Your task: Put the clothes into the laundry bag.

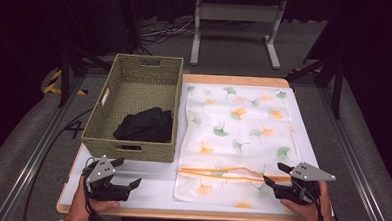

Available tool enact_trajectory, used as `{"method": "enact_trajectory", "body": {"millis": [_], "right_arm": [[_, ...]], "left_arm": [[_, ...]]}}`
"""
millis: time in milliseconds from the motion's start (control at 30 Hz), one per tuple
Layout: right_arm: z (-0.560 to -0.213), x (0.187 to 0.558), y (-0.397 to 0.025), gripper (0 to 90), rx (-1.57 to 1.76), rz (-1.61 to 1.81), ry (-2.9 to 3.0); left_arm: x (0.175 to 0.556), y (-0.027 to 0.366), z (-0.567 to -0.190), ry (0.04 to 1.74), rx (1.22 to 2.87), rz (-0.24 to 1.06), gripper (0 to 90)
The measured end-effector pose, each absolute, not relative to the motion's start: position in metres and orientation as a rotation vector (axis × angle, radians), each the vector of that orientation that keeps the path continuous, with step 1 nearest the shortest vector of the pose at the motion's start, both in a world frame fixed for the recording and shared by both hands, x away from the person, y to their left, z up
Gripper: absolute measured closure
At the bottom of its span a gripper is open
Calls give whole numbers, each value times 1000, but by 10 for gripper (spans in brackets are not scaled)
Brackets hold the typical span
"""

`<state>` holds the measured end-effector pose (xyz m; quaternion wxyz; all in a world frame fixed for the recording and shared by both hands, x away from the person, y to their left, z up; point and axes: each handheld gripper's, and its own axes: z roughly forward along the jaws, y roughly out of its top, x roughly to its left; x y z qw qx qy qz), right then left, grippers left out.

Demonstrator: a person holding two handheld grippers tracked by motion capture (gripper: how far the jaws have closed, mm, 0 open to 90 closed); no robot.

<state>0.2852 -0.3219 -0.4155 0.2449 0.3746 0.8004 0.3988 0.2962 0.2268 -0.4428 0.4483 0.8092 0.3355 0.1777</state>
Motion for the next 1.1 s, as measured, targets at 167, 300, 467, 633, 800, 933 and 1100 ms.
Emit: {"method": "enact_trajectory", "body": {"millis": [167,300,467,633,800,933,1100], "right_arm": [[-415,285,-322,317,1014,1085,2191],[-418,288,-319,276,981,1054,2235],[-422,294,-313,238,959,1022,2279],[-416,299,-306,314,914,994,2326],[-412,305,-293,389,845,927,2392],[-412,312,-280,431,800,892,2437],[-413,321,-273,431,787,858,2467]], "left_arm": [[297,231,-443,823,1988,455,104],[297,229,-444,817,2000,470,103],[298,228,-445,805,2022,470,110],[298,226,-445,791,2026,464,116],[299,224,-446,790,2047,464,138],[301,222,-448,797,2068,464,155],[302,222,-448,804,2064,461,157]]}}
